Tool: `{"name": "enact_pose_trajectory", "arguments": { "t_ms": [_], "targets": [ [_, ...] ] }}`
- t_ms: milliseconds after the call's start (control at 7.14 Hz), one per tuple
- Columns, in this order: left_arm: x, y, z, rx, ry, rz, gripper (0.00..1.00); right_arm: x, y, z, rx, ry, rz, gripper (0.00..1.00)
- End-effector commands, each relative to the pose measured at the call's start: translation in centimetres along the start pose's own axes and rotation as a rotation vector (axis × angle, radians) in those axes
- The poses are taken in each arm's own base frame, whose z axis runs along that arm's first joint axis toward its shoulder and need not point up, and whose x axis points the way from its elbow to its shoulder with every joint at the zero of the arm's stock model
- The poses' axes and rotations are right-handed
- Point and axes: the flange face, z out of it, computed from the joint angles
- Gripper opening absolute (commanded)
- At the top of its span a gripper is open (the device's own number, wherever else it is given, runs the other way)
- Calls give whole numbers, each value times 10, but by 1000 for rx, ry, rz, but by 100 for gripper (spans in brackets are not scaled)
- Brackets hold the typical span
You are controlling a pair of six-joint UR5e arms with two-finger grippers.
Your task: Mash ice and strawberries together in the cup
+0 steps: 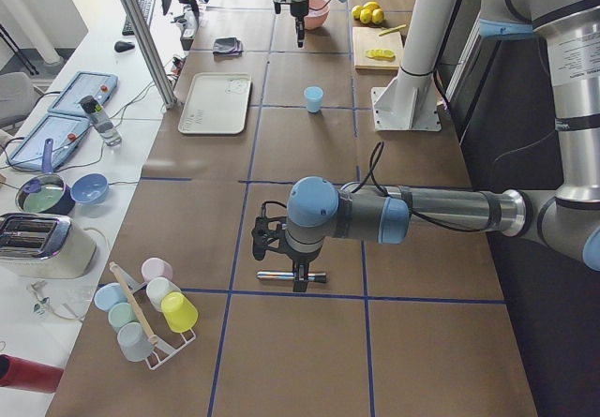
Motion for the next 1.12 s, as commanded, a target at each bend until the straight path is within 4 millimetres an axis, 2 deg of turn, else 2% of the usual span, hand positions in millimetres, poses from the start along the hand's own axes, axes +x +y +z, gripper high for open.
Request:
{"name": "enact_pose_trajectory", "arguments": {
  "t_ms": [0, 140, 280, 560, 700, 840, 980],
  "targets": [
    [-2, 0, 1, -1, -1, -2, 100, -85, 16, 36, 2, 30, 20, 1],
    [-2, 0, 2, -3, -1, -2, 100, -95, 21, 47, 3, 45, 20, 1],
    [-2, 0, 1, -2, 1, -3, 100, -101, 24, 48, 10, 40, 25, 1],
    [-3, 1, 2, -4, 1, -5, 100, -102, 27, 54, 5, 45, 21, 2],
    [-2, 0, 2, -4, 1, -3, 100, -102, 27, 54, 4, 44, 21, 11],
    [-3, 1, 2, -4, -1, -5, 100, -102, 27, 55, 3, 46, 22, 47],
    [-4, 1, 3, -5, 1, -7, 100, -104, 29, 55, 2, 43, 23, 90]
  ]
}}
